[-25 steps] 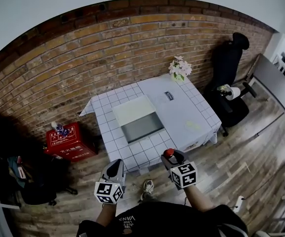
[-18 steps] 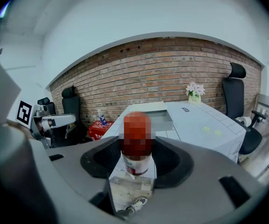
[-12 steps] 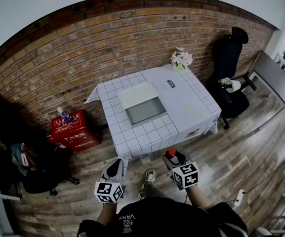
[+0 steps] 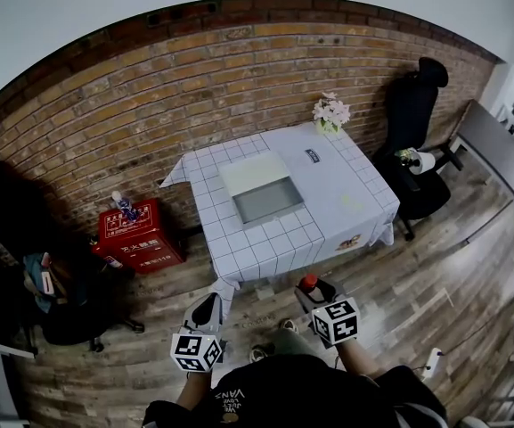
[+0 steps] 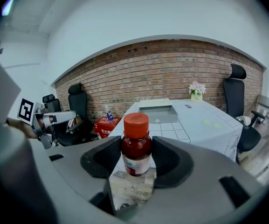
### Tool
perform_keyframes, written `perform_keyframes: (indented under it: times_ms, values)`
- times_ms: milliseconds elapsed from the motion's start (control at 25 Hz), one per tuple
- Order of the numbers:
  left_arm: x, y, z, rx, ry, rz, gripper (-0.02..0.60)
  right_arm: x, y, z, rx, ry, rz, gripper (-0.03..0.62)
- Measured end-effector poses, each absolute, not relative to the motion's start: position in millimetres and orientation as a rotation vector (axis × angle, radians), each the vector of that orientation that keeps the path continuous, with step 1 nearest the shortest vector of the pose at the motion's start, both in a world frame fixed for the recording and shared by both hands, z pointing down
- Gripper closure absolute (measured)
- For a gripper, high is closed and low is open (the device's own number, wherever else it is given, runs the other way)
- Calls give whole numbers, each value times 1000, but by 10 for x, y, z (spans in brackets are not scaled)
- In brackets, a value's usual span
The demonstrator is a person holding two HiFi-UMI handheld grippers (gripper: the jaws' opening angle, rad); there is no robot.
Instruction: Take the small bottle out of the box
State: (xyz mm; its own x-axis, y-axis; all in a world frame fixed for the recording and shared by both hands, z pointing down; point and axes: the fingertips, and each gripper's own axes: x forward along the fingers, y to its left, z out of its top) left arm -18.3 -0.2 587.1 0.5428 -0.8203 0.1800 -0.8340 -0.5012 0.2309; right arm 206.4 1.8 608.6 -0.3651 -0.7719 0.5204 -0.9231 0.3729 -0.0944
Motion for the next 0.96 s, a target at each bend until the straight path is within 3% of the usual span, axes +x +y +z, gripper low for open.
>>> perform_keyframes:
  times_ms: [960]
  values:
    - [67,-133,5736,2445,-1460,50,569,2188,-179,6053,1322,-2282,480,391]
